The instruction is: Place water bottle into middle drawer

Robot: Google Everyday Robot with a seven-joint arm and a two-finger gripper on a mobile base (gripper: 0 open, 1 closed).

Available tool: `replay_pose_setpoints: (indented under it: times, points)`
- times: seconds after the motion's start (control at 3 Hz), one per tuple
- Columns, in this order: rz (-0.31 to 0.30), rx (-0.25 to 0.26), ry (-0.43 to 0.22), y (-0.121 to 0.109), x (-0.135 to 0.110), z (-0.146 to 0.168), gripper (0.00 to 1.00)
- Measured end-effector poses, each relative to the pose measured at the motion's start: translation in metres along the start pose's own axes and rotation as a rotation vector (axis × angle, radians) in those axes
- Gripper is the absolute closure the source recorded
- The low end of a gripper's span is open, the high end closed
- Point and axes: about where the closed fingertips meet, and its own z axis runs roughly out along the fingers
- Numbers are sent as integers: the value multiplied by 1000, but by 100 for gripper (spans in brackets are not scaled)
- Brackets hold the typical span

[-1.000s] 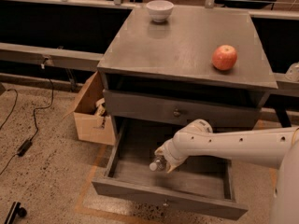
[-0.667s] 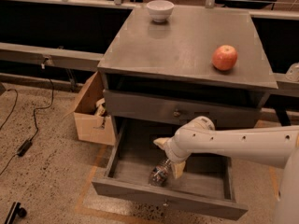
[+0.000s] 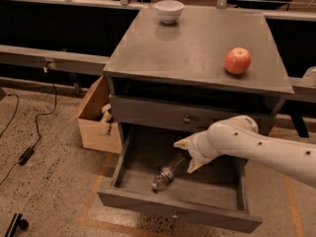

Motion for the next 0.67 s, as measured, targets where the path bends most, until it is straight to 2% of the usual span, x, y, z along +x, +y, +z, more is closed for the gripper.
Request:
replay_pose_setpoints:
  times: [0.33,0.67]
  points:
    - [13,108,-86,-29,-11,-68,63]
    - [4,145,-98,-20,0,-98,63]
